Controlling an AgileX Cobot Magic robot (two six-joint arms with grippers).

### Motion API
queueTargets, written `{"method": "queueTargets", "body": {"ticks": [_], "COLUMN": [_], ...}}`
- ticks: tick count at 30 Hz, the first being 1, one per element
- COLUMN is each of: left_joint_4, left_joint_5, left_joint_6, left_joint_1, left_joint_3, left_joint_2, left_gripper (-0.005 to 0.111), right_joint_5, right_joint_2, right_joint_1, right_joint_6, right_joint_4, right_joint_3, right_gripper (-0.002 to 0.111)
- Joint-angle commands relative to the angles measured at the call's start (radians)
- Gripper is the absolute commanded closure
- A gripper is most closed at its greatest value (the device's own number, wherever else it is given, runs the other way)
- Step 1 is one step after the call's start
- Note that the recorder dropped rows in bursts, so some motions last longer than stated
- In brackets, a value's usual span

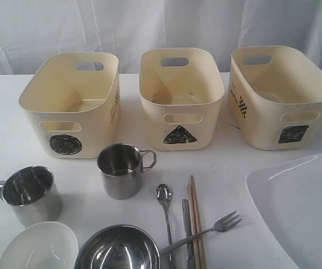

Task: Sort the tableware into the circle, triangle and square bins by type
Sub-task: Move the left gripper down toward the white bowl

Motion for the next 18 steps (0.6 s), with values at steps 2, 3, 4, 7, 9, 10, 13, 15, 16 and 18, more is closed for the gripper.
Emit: {"method": "queueTargets", "body": {"ticks": [2,3,4,7,9,10,13,15,16,18], "left_joint_4": [-0.051,-0.115,-0.165,-0.256,-0.235,-0.219,-0.217,-0.234,-0.266,-0.329], "left_joint_5": [-0.040,-0.090,-0.158,-0.373,-0.507,-0.545,-0.533,-0.465,-0.425,-0.386], "left_joint_6": [-0.025,-0.044,-0.064,-0.095,-0.077,-0.074,-0.080,-0.105,-0.114,-0.098], "left_joint_1": [-0.002,-0.002,-0.002,-0.002,-0.002,-0.002,-0.002,-0.002,-0.002,-0.002], "left_joint_3": [0.003,0.003,0.003,0.003,0.003,0.003,-0.027,-0.055,-0.071,-0.111], "left_joint_2": [-0.004,-0.004,-0.004,-0.004,-0.004,-0.004,-0.004,-0.004,-0.004,0.014], "left_gripper": [0.107,0.107,0.107,0.107,0.107,0.107,0.107,0.107,0.107,0.107], "right_joint_5": [-0.002,-0.002,-0.002,-0.002,-0.002,-0.002,-0.002,-0.002,-0.002,-0.002], "right_joint_2": [-0.005,-0.005,-0.005,-0.005,-0.005,-0.005,-0.005,-0.005,-0.005,-0.005], "right_joint_1": [0.003,0.003,0.003,0.003,0.003,0.003,0.003,0.003,0.003,0.003], "right_joint_6": [0.005,0.005,0.005,0.005,0.005,0.005,0.005,0.005,0.005,0.005], "right_joint_4": [-0.002,-0.002,-0.002,-0.002,-0.002,-0.002,-0.002,-0.002,-0.002,-0.002], "right_joint_3": [0.002,0.002,0.002,0.002,0.002,0.002,0.002,0.002,0.002,0.002], "right_gripper": [0.108,0.108,0.108,0.108,0.108,0.108,0.108,0.108,0.108,0.108]}}
